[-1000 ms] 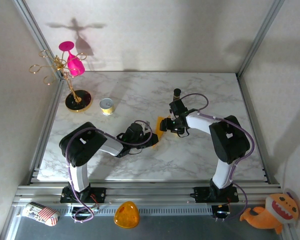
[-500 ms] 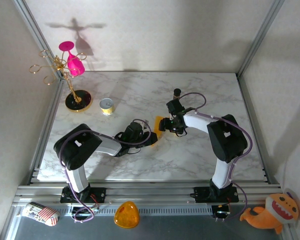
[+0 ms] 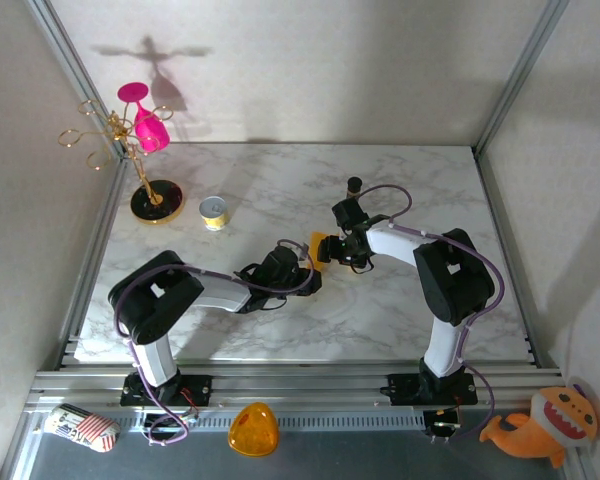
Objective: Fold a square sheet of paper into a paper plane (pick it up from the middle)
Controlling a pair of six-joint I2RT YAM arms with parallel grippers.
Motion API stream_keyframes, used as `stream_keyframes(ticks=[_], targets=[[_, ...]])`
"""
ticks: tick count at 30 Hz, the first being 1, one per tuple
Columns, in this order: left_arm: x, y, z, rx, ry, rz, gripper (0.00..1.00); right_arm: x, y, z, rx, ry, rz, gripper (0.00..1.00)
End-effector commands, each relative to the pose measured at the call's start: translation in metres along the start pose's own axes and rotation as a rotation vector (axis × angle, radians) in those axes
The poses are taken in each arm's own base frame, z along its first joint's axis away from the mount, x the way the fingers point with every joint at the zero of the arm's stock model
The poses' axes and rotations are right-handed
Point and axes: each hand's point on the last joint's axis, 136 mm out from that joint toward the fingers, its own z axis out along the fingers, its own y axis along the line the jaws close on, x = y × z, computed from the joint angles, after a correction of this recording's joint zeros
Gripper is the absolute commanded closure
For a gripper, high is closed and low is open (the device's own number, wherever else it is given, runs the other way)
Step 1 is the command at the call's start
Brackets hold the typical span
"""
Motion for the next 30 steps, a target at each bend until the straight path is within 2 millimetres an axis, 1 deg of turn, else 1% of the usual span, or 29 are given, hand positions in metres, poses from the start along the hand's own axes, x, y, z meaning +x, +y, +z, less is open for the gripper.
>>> stream_keyframes(ticks=[1, 4, 7, 10, 16, 20, 25, 30], targets=[[0.000, 0.009, 0.004, -0.089, 0.002, 0.091, 0.64, 0.042, -0.040, 0.049, 0.123, 0.133, 0.017, 0.27], [0.001, 0.013, 0.006, -0.130, 0.002, 0.124, 0.64, 0.043, -0.040, 0.049, 0.124, 0.134, 0.020, 0.27], [-0.001, 0.010, 0.005, -0.149, -0.014, 0.159, 0.64, 0.043, -0.041, 0.050, 0.126, 0.135, 0.018, 0.27], [0.004, 0.014, 0.005, -0.182, 0.005, 0.185, 0.64, 0.043, -0.040, 0.049, 0.125, 0.136, 0.017, 0.27], [0.011, 0.017, 0.012, -0.196, 0.026, 0.196, 0.66, 0.043, -0.041, 0.049, 0.127, 0.138, 0.019, 0.27], [0.015, 0.023, 0.014, -0.222, 0.036, 0.199, 0.67, 0.043, -0.040, 0.048, 0.126, 0.139, 0.018, 0.27], [0.018, 0.031, 0.014, -0.250, 0.046, 0.189, 0.71, 0.041, -0.038, 0.046, 0.119, 0.137, 0.016, 0.27], [0.016, 0.027, 0.012, -0.213, 0.053, 0.155, 0.79, 0.036, -0.035, 0.041, 0.109, 0.128, 0.014, 0.27]])
